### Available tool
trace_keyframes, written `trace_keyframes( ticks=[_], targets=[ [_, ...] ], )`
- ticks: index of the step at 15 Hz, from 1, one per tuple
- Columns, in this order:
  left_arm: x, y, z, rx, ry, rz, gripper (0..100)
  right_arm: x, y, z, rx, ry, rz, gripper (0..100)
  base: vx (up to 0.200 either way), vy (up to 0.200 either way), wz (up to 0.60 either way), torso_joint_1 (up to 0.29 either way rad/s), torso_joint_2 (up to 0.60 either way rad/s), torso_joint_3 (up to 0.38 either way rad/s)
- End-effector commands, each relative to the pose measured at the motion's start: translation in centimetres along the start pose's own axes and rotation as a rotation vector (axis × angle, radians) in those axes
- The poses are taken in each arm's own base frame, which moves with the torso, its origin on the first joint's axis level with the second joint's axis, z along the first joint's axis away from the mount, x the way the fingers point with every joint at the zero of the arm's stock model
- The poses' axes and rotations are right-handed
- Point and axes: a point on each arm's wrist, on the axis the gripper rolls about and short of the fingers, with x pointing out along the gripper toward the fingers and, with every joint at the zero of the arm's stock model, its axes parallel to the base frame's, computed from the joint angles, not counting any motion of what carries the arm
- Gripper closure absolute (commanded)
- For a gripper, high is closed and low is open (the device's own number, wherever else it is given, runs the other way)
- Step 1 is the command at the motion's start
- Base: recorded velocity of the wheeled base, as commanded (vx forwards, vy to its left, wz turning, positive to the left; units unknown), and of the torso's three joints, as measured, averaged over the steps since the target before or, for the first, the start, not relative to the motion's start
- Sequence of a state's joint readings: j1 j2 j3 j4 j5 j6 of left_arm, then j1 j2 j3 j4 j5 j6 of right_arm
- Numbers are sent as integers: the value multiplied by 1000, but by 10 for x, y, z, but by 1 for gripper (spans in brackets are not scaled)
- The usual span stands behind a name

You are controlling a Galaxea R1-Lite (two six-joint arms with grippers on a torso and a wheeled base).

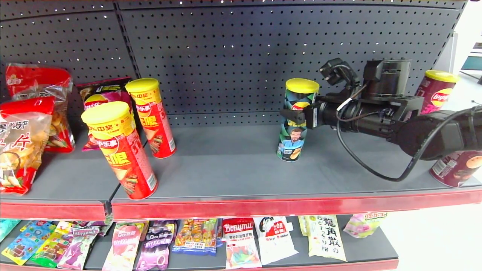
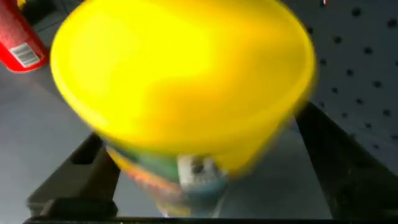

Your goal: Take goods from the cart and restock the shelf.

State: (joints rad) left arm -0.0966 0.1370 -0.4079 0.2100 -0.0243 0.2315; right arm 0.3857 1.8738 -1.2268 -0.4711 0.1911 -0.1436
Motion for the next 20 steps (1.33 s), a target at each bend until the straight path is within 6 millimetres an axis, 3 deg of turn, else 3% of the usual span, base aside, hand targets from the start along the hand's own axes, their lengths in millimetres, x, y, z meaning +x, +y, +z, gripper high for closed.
trace_keyframes(
  ticks=[1,5,8,12,16,20],
  targets=[
    [-1,0,0,0,-2,0,100,8,3,-1,-3,-2,10,100,0,0,0,0,0,0],
    [-1,0,0,0,-2,0,100,0,20,4,-1,-1,-23,100,0,0,0,0,0,0],
    [-1,0,0,0,-2,0,100,-19,50,16,36,-23,-11,100,0,0,0,0,0,0],
    [-1,0,-1,0,-4,0,100,-43,71,29,49,-56,-59,100,0,0,0,0,0,0],
    [-1,0,-1,0,-4,0,100,-56,84,15,86,-5,-116,100,0,0,0,0,0,0],
    [-1,0,-1,0,-5,1,100,-58,109,11,154,4,-173,100,0,0,0,0,0,0]
  ],
)
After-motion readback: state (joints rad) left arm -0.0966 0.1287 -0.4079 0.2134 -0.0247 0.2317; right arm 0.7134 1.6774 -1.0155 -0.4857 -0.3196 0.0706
